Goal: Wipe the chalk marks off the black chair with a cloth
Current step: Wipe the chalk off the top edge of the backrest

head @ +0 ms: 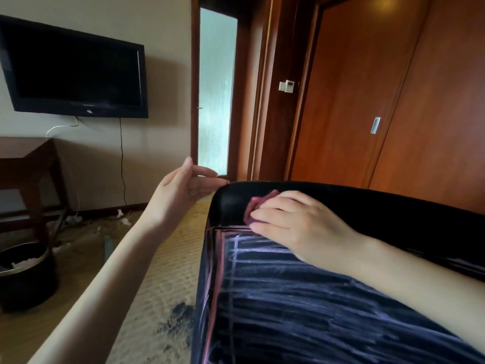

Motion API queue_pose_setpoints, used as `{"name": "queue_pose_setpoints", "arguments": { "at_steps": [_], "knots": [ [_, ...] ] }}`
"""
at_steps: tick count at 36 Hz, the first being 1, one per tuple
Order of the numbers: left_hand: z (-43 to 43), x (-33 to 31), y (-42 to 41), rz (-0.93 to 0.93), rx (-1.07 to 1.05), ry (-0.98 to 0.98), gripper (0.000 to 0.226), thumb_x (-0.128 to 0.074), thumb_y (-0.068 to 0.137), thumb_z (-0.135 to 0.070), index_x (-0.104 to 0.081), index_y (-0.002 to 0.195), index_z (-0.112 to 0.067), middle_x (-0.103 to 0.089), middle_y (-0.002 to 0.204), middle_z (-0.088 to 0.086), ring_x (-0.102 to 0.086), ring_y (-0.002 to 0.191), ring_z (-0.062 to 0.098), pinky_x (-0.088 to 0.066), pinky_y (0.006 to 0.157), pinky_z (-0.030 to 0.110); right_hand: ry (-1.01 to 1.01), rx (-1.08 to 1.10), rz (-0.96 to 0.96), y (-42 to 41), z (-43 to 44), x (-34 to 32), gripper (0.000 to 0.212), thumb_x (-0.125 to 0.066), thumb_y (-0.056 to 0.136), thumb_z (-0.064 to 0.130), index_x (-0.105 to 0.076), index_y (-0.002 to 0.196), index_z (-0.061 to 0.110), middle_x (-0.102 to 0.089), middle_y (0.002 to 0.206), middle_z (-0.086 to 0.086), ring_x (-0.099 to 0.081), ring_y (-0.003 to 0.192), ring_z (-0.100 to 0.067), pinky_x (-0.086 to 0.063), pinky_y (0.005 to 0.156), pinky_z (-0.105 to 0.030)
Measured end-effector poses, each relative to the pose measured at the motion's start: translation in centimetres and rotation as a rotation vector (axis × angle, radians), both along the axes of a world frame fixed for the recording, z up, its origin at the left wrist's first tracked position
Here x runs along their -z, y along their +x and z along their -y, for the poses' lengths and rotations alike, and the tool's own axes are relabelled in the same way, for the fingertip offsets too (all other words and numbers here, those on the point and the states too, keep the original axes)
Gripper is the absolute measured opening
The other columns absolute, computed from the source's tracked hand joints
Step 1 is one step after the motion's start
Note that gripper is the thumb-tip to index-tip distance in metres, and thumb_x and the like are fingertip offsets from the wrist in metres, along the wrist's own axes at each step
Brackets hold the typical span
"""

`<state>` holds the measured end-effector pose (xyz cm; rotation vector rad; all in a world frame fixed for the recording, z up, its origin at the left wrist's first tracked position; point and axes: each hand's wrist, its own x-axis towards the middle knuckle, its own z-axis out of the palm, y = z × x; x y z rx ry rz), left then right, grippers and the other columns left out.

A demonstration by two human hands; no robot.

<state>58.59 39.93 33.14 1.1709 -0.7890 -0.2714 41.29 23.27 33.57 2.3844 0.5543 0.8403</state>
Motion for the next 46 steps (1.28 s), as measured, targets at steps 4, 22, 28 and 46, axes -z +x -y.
{"name": "queue_pose_setpoints", "arguments": {
  "at_steps": [4, 22, 28, 46],
  "knots": [
    [-0.3, 0.5, -0.4, -0.001, -0.024, -0.044, 0.046, -0.028, 0.103, -0.032, -0.063, 0.095, -0.003, -0.072, 0.094, 0.019, -0.067, 0.100, 0.031, -0.047, 0.096, 0.043, -0.033, 0.028, 0.010, -1.8, 0.5, -0.4, 0.032, -0.049, 0.085, 0.003, -0.072, 0.103, 0.014, -0.069, 0.105, -0.001, -0.059, 0.101, -0.023, -0.035, 0.095, -0.035],
    [0.4, 0.5, -0.5, -0.019, -0.100, -0.013, 0.049, -0.027, 0.103, -0.038, -0.063, 0.095, -0.005, -0.074, 0.090, 0.013, -0.067, 0.099, 0.031, -0.047, 0.095, 0.045, -0.189, 0.152, 0.114, -3.2, 1.6, 0.4, 0.040, -0.034, 0.092, 0.004, -0.069, 0.109, 0.011, -0.066, 0.108, -0.005, -0.058, 0.101, -0.024, -0.039, 0.088, -0.040],
    [0.4, 0.5, -0.8, -0.023, -0.147, -0.025, 0.048, -0.026, 0.104, -0.035, -0.063, 0.094, -0.007, -0.074, 0.086, 0.010, -0.068, 0.095, 0.028, -0.049, 0.094, 0.040, -0.125, 0.198, 0.117, -8.1, 4.9, -0.1, 0.037, -0.042, 0.087, -0.001, -0.071, 0.109, 0.009, -0.068, 0.108, -0.009, -0.047, 0.105, -0.026, -0.032, 0.090, -0.042],
    [0.7, -1.7, -15.6, 0.658, 0.187, 0.212, 0.040, -0.062, 0.075, -0.053, -0.062, 0.105, -0.026, -0.068, 0.099, -0.008, -0.065, 0.094, 0.008, -0.050, 0.082, 0.019, 1.244, -0.086, 0.150, -11.1, -2.3, -0.6, 0.017, -0.059, 0.084, 0.043, -0.047, 0.087, 0.032, -0.064, 0.069, -0.001, -0.059, 0.057, -0.009, -0.045, 0.052, -0.026]
  ]
}}
